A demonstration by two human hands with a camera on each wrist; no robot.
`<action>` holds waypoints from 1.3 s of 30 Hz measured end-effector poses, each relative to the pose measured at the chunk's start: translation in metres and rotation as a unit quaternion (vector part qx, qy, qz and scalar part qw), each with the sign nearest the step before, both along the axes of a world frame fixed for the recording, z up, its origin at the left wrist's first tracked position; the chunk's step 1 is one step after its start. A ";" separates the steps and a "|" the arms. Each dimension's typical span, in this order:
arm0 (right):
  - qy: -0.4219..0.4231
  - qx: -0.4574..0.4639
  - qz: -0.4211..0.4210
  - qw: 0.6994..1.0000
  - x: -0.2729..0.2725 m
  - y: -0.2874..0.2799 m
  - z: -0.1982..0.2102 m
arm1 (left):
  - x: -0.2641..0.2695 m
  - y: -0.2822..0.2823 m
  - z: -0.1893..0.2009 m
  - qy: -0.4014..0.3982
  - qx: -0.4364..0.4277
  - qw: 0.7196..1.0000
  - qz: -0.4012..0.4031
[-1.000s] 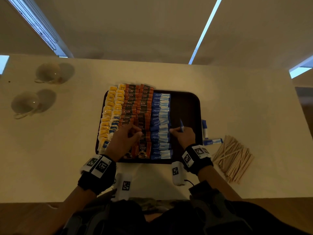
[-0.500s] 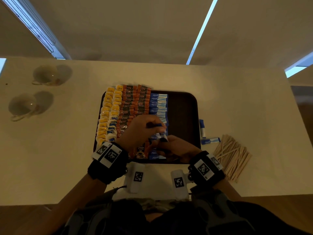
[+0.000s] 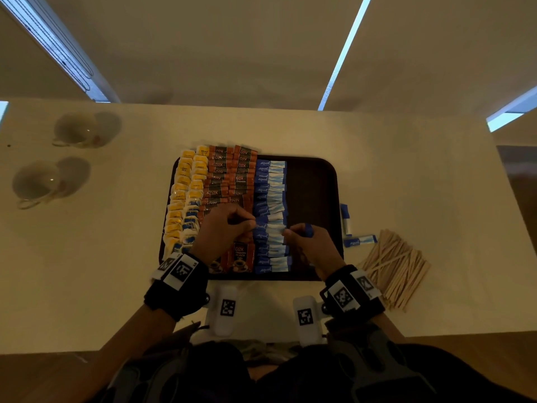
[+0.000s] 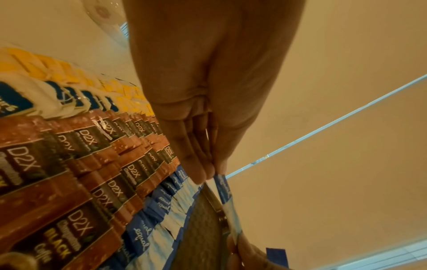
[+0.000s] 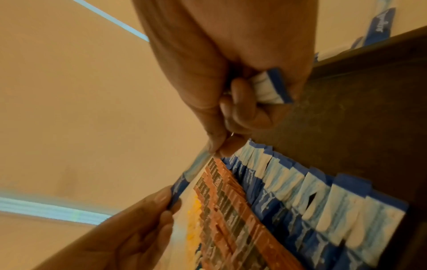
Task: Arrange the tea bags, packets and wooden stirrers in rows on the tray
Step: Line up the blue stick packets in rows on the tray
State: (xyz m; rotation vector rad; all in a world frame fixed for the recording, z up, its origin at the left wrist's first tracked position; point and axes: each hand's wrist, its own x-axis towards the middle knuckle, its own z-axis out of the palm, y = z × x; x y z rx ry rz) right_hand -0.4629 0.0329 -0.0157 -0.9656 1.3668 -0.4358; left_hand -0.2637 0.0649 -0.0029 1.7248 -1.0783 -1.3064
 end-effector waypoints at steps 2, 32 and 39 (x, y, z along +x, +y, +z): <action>0.066 -0.032 0.006 0.997 -0.001 -0.010 -0.012 | 0.004 0.002 -0.005 -0.027 -0.004 1.000 0.011; 0.309 -0.263 0.348 0.845 0.026 -0.058 -0.057 | 0.024 0.027 -0.032 -0.104 0.022 0.994 0.018; 0.315 -0.278 0.389 0.820 0.043 -0.062 -0.063 | 0.028 0.031 -0.037 -0.089 0.012 0.996 0.017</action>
